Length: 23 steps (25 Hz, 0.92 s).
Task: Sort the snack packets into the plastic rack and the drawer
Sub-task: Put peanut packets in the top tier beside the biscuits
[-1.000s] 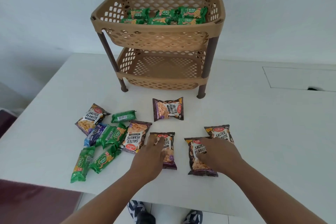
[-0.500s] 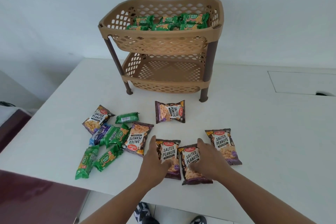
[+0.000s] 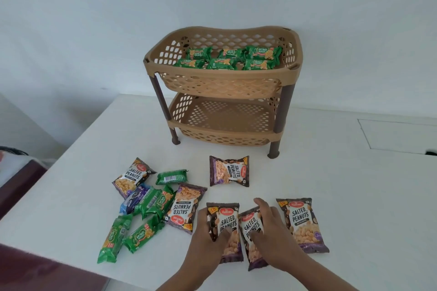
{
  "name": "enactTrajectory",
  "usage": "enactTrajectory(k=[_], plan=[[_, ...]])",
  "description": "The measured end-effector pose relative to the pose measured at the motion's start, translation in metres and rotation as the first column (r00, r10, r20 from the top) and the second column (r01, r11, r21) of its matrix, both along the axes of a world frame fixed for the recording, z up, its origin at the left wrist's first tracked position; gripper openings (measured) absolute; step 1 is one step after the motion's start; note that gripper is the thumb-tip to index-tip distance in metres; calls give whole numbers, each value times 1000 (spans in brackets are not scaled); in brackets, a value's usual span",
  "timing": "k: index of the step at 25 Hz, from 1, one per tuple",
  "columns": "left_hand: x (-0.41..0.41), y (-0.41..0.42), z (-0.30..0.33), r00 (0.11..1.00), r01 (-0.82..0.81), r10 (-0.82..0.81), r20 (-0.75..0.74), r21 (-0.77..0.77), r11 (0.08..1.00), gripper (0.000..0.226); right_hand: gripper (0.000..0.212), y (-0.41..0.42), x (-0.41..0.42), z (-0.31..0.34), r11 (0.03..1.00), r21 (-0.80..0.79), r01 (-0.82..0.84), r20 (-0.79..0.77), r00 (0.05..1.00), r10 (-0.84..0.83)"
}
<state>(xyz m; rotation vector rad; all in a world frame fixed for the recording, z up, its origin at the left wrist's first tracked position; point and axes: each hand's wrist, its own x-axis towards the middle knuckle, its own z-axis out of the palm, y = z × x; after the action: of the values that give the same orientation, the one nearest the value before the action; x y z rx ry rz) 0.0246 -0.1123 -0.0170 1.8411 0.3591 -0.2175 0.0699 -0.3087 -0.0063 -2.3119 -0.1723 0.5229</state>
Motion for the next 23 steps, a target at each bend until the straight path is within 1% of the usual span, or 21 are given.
enactTrajectory(k=[3,4,5,6,7,8,9,11,13,14,16,18,20,21,23], plan=[[5,9,2,999,2,-2,-47,-11,1000,48,100,1,4,5,999,-30,35,-134,990,-39],[8,14,8,999,21,-21,-50,1,1000,46,102,0,6,12,999,-29,40,-193,980,-45],[11,20,18,998,51,-50,-44,14,999,44,97,-2,9,21,999,-41,17,-239,971,-26],[17,26,33,996,86,-85,-30,37,996,42,81,-5,15,36,998,-49,-28,-257,966,14],[25,34,53,993,120,-121,-1,68,990,41,67,-9,25,53,997,-49,-64,-242,969,51],[34,43,77,987,151,-156,44,100,984,39,53,-13,36,72,997,-29,-74,-200,978,67],[45,52,106,975,181,-196,106,130,975,37,44,-16,47,96,998,21,-68,-132,989,70],[68,70,173,922,222,-283,263,238,945,34,30,-22,71,156,982,179,-53,19,999,51],[95,84,241,831,215,-375,410,386,897,35,29,-25,96,220,954,288,-78,195,981,21],[109,90,272,784,197,-415,462,447,872,38,32,-25,107,249,952,293,-84,299,954,-8],[144,100,318,715,140,-461,525,540,830,44,38,-24,132,294,961,265,-81,487,871,-61],[181,107,347,688,91,-501,524,623,777,47,41,-17,159,323,982,182,-58,612,788,-67],[219,112,360,704,88,-542,459,701,708,46,42,-4,189,338,999,35,3,670,742,-26],[236,114,361,721,97,-561,407,742,663,46,42,3,204,341,998,-51,37,673,739,7],[269,118,356,748,132,-599,287,819,558,51,45,15,233,340,978,-199,63,631,772,79]])
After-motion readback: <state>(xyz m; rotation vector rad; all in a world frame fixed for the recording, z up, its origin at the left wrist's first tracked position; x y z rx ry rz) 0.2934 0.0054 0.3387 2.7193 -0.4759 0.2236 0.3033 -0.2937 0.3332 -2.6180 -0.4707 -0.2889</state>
